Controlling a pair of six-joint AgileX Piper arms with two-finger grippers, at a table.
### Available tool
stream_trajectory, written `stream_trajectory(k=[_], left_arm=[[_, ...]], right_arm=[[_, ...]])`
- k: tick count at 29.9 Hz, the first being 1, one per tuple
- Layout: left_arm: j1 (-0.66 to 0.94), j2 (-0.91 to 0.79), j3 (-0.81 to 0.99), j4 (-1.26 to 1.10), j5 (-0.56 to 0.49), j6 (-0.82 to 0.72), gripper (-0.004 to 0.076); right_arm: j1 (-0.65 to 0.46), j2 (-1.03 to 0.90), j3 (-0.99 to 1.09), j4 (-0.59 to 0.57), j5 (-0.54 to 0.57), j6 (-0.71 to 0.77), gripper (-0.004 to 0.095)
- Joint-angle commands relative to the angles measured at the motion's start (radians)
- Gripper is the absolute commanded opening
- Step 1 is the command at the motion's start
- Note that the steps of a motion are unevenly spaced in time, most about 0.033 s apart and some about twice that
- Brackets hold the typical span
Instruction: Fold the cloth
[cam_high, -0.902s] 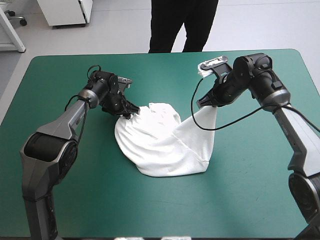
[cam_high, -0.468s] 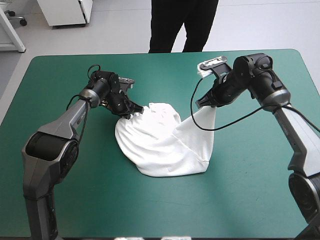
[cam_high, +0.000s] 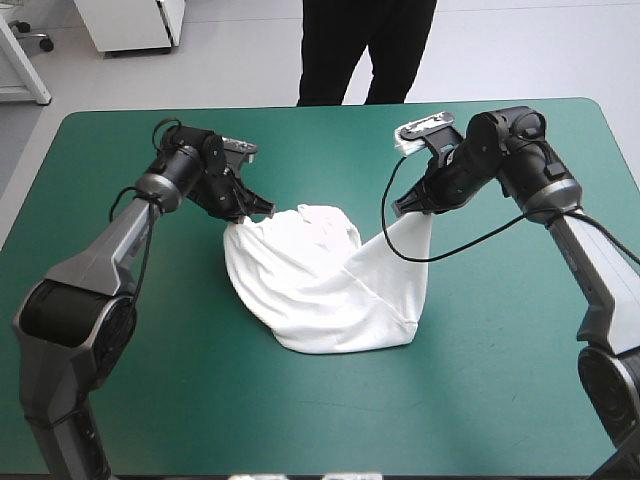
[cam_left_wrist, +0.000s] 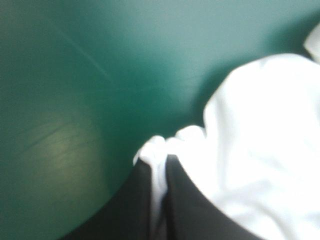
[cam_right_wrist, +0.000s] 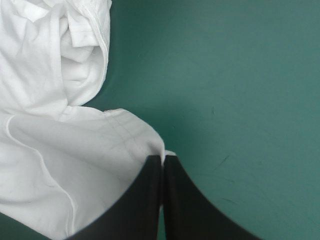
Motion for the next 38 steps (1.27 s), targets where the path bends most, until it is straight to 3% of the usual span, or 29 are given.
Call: stream_trajectory(k=[1, 6, 14, 25, 33, 38], left_arm=[[-0.001, -0.183, -0.038, 0.011, 0.010, -0.002, -0.0009], [-0.001, -0.371, -0.038, 0.002, 0.004, -0.002, -0.0009], [-0.001, -0.630, -0.111, -0.051, -0.124, 0.010, -0.0009], [-0.001, -0.743, -0.442, -0.156, -0.206, 0.064, -0.0009], [-0.001, -0.798, -0.607, -0.293, -0.190, 0.103, -0.0009], [-0.001, -0.825, -0.603, -0.342, -0.085, 0.101, -0.0009]], right_arm=[[0.000, -0.080, -0.039, -0.025, -0.032, -0.002, -0.0017], [0.000, -0.126, -0.109, -0.107, -0.022, 0.049, -0.0017], [0.000, -0.230, -0.315, -0.178, -0.023, 0.097, -0.0017], [0.000, -0.435, -0.580, -0.206, -0.199, 0.097, -0.0017], [0.002, -0.575, -0.592, -0.197, -0.225, 0.106, -0.0017], [0.002, -0.604, -0.591, -0.195, -0.157, 0.131, -0.0017]])
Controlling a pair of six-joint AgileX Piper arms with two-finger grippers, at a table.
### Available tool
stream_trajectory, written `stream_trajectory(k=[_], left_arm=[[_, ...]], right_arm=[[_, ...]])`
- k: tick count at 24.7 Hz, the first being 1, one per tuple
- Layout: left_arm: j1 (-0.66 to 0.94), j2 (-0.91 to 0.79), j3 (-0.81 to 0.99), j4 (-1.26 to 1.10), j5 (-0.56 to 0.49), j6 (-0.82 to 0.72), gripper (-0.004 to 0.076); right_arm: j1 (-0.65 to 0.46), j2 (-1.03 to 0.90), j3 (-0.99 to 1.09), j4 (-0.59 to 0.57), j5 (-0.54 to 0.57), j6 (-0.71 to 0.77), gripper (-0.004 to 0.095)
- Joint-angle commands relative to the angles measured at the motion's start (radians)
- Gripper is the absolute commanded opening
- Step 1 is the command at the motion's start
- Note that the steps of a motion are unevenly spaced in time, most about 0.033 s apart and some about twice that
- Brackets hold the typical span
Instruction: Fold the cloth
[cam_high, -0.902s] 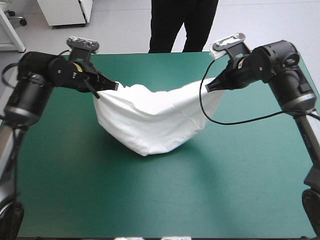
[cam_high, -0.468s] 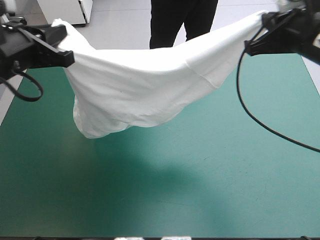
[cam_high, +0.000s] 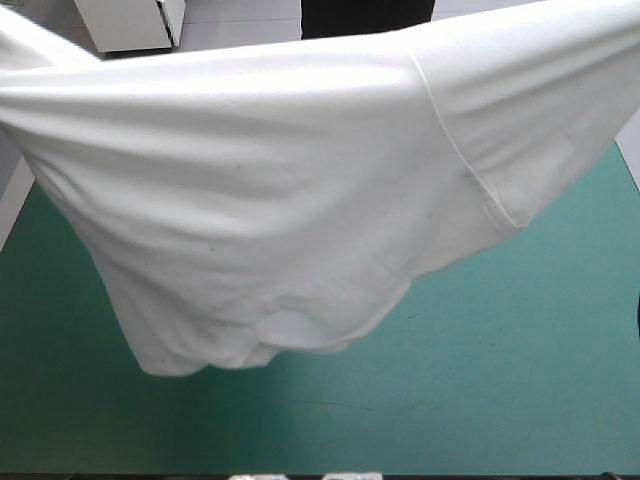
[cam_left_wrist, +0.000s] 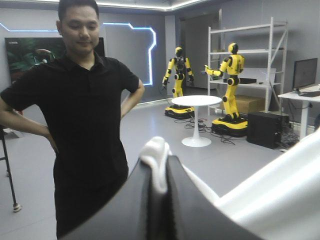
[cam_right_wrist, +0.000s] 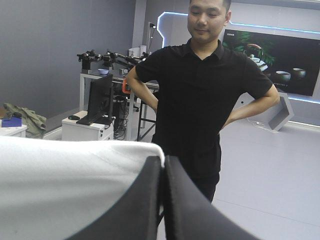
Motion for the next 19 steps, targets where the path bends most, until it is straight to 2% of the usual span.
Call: stream_trajectory(k=[1, 6, 12, 14, 15, 16, 19], left_arm=[[-0.001, -0.005, -0.011, -0.032, -0.001, -0.005, -0.0009], [-0.001, -0.005, 0.060, -0.036, 0.084, -0.032, -0.0009], [-0.001, -0.005, 0.327, -0.036, 0.142, -0.064, -0.0009], [-0.001, 0.014, 0.550, -0.036, 0.102, -0.062, -0.0009], [-0.001, 0.023, 0.607, -0.036, 0.084, -0.062, -0.0009], [-0.001, 0.048, 0.709, -0.041, 0.026, -0.050, -0.0009], [-0.001, 0.116, 0.824, -0.039, -0.092, -0.024, -0.0009]], right_arm=[[0.002, -0.007, -0.012, -0.014, -0.012, 0.022, -0.0017], [0.002, -0.007, 0.081, -0.010, 0.099, 0.040, -0.0017], [0.002, -0.007, 0.314, -0.010, 0.138, 0.040, -0.0017], [0.002, 0.008, 0.494, -0.010, 0.138, 0.040, -0.0017], [0.002, 0.014, 0.529, -0.010, 0.138, 0.043, -0.0017], [0.002, 0.038, 0.607, -0.012, 0.124, 0.047, -0.0017], [0.002, 0.109, 0.698, -0.025, 0.070, 0.047, -0.0017]])
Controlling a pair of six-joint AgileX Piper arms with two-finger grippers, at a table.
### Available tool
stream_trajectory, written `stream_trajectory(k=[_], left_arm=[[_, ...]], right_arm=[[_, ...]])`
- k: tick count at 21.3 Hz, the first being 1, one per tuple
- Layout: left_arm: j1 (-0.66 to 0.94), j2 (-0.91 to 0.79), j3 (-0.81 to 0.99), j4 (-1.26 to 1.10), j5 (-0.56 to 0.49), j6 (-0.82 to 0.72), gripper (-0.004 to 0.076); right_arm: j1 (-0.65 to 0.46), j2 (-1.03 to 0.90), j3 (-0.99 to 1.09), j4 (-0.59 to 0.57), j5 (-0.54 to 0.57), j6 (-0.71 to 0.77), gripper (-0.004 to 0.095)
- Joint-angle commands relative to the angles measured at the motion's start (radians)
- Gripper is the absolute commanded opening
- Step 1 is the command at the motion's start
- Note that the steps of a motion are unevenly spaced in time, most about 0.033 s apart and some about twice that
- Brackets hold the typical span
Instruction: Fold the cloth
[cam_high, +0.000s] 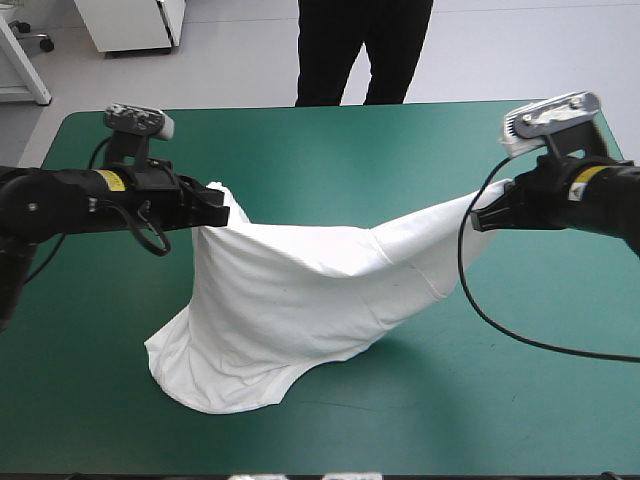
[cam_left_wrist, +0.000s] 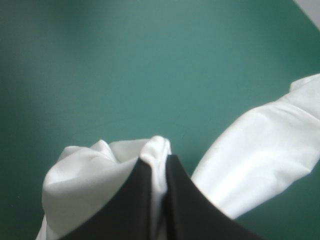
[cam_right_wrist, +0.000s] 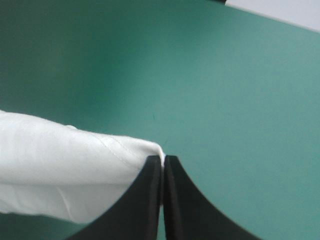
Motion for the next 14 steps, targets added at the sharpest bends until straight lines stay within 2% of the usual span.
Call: stream_trajectory(k=[1, 5, 7, 9, 14], left_arm=[[-0.001, 0.069, 0.051, -0.025, -0.198, 0.029, -0.0009], [-0.001, 0.227, 0.051, -0.021, -0.368, 0.060, -0.0009], [-0.001, 0.323, 0.047, -0.016, -0.500, 0.067, -0.0009], [-0.001, 0.388, 0.037, -0.006, -0.572, 0.070, -0.0009], [-0.001, 0.512, -0.051, 0.037, -0.561, 0.070, -0.0009]], right_arm=[[0.002, 0.081, 0.034, -0.041, -0.118, -0.002, -0.0017], [0.000, 0.232, 0.030, -0.093, -0.221, -0.002, -0.0017], [0.000, 0.324, 0.030, -0.106, -0.273, 0.004, -0.0017], [0.000, 0.384, 0.030, -0.125, -0.310, 0.019, -0.0017], [-0.001, 0.478, 0.030, -0.123, -0.389, 0.024, -0.0017]])
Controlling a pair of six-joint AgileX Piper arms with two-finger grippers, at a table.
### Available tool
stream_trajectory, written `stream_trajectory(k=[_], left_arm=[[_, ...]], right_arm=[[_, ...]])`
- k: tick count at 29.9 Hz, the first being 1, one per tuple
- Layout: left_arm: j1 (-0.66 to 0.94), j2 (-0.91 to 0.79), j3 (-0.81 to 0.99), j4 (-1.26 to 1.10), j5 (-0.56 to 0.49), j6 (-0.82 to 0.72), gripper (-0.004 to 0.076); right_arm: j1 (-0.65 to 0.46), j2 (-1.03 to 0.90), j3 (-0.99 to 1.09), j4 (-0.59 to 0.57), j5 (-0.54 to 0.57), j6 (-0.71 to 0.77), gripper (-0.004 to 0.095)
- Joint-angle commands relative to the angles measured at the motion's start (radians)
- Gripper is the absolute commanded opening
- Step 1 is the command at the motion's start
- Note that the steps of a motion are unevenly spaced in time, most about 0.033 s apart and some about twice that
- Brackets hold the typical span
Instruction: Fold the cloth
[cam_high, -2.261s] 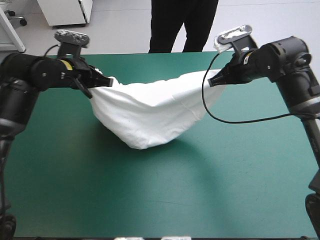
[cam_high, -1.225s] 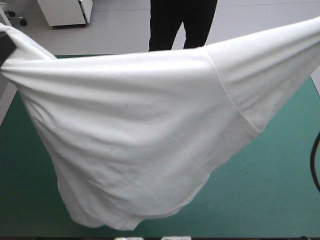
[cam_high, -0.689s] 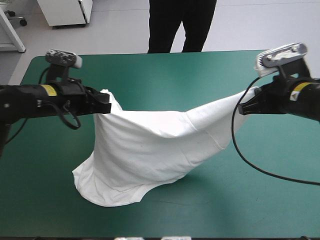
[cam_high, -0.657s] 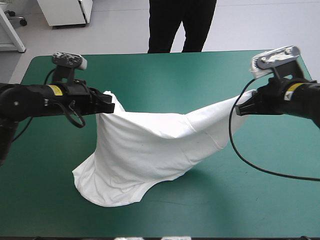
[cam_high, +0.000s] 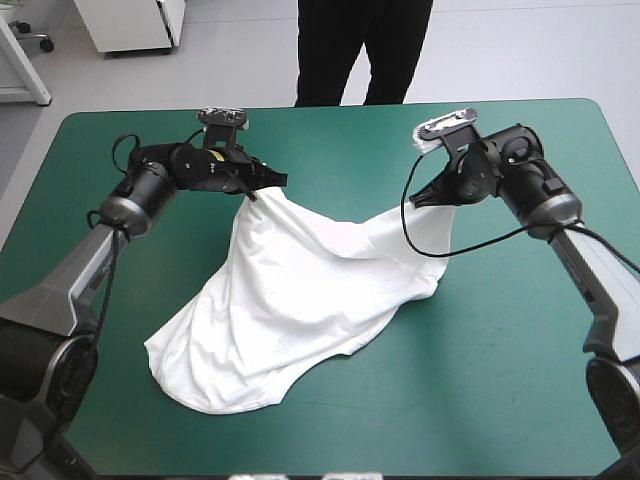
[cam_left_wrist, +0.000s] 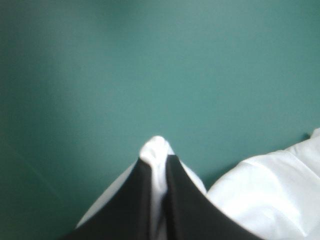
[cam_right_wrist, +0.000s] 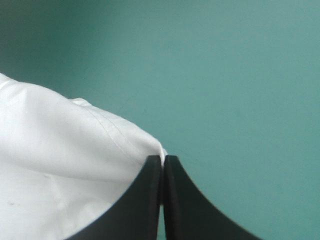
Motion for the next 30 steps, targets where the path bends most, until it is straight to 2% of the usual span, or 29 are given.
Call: stream_trajectory(k=[1, 5, 7, 9, 12, 15, 16, 18, 23, 26, 28, 29, 30], left_arm=[[-0.001, 0.010, -0.090, -0.004, -0.055, 0.001, -0.0009], [-0.001, 0.049, -0.149, 0.035, 0.030, 0.001, -0.0003], [-0.001, 0.056, -0.175, 0.056, 0.107, 0.001, 0.0046], [-0.001, 0.060, -0.193, 0.090, 0.155, 0.001, 0.0146], [-0.001, 0.050, -0.213, 0.130, 0.200, -0.001, 0.0378], [-0.001, 0.012, -0.218, 0.190, 0.229, -0.045, 0.0534], [-0.001, -0.008, -0.218, 0.212, 0.245, -0.058, 0.0552], [-0.001, -0.049, -0.218, 0.252, 0.301, -0.075, 0.0552], [-0.004, -0.196, -0.198, 0.270, 0.486, -0.075, 0.0552], [-0.024, -0.303, -0.141, 0.303, 0.498, -0.108, 0.0552], [-0.038, -0.359, -0.102, 0.361, 0.555, -0.144, 0.0552], [-0.042, -0.383, -0.083, 0.401, 0.627, -0.190, 0.0552], [-0.042, -0.399, -0.057, 0.413, 0.626, -0.215, 0.0552]], right_arm=[[-0.001, -0.001, -0.026, -0.024, -0.112, 0.012, -0.0017], [-0.001, 0.033, -0.036, -0.060, -0.142, 0.062, -0.0012], [-0.001, 0.047, -0.049, -0.095, -0.126, 0.073, 0.0026], [-0.010, 0.054, -0.061, -0.100, -0.129, 0.073, 0.0118], [-0.034, 0.057, -0.090, -0.099, -0.131, 0.073, 0.0353], [-0.066, 0.057, -0.148, -0.095, -0.091, 0.080, 0.0568], [-0.078, 0.055, -0.171, -0.095, -0.068, 0.093, 0.0616], [-0.099, 0.043, -0.204, -0.085, -0.035, 0.099, 0.0647], [-0.119, -0.039, -0.225, -0.002, 0.014, 0.041, 0.0644], [-0.117, -0.094, -0.223, 0.050, 0.082, -0.001, 0.0644], [-0.117, -0.130, -0.216, 0.071, 0.106, -0.008, 0.0644], [-0.117, -0.157, -0.207, 0.073, 0.106, -0.008, 0.0644], [-0.117, -0.175, -0.203, 0.073, 0.106, -0.008, 0.0644]])
